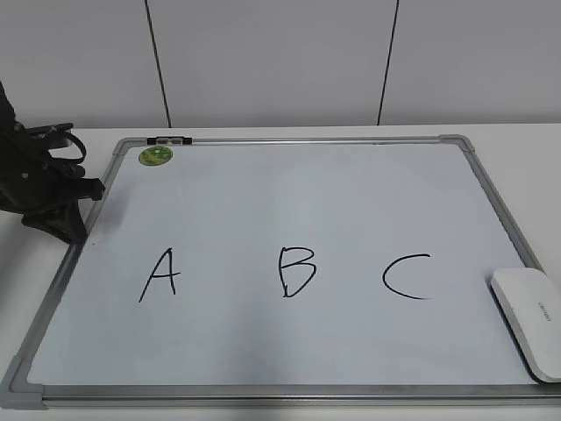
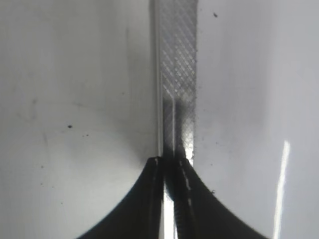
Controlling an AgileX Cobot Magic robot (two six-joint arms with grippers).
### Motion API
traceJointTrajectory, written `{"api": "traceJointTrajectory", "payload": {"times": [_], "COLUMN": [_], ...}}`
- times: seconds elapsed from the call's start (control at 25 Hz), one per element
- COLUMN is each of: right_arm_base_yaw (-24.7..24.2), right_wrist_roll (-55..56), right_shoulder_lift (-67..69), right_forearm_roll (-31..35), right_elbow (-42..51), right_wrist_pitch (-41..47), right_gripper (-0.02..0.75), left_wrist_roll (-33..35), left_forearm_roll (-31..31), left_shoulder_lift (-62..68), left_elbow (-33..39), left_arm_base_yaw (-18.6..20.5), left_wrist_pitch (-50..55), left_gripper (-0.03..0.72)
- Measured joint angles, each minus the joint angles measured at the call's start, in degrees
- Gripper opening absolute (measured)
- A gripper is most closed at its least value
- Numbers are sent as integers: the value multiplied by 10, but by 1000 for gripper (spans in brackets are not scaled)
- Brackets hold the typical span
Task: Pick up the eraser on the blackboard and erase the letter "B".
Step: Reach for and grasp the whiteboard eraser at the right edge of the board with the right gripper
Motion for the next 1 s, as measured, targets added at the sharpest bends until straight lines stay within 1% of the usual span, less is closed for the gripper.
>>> {"api": "traceJointTrajectory", "payload": {"times": [0.16,0.28,0.4,0.56,0.76,1.0], "right_arm_base_yaw": [0,0,0,0,0,0], "right_wrist_roll": [0,0,0,-47,-72,-76], "right_shoulder_lift": [0,2,30,118,266,454], "right_forearm_roll": [12,21,25,32,61,76], "right_elbow": [-15,-23,-23,-23,-23,-23], "right_wrist_pitch": [-14,-71,-91,-102,-136,-162], "right_gripper": [573,573,573,578,666,675], "left_wrist_roll": [0,0,0,0,0,0], "left_forearm_roll": [0,0,0,0,0,0], "left_shoulder_lift": [0,0,0,0,0,0], "left_elbow": [0,0,0,0,0,0], "left_arm_base_yaw": [0,0,0,0,0,0], "left_wrist_pitch": [1,1,1,1,1,2], "left_gripper": [34,34,34,34,34,36]}}
